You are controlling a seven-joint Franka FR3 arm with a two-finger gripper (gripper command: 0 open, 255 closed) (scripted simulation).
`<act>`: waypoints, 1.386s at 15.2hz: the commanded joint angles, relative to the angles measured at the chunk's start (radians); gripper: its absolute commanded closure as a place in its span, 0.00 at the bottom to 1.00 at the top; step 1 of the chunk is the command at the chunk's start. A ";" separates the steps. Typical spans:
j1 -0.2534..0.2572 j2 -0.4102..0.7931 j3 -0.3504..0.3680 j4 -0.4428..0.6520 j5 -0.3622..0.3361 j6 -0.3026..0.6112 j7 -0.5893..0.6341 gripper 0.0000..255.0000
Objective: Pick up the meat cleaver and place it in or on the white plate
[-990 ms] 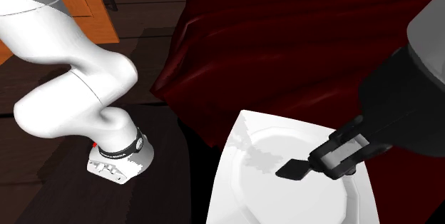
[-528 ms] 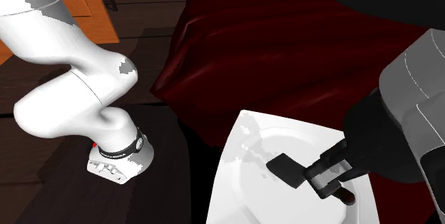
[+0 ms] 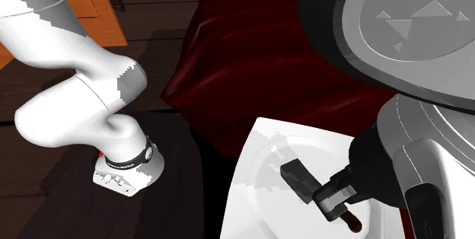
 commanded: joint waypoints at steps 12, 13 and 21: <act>-0.001 0.004 -0.001 0.036 -0.001 -0.032 0.001 0.00; -0.003 0.010 -0.003 0.075 -0.003 -0.066 0.002 0.00; -0.005 0.023 -0.005 0.150 -0.005 -0.127 0.004 0.00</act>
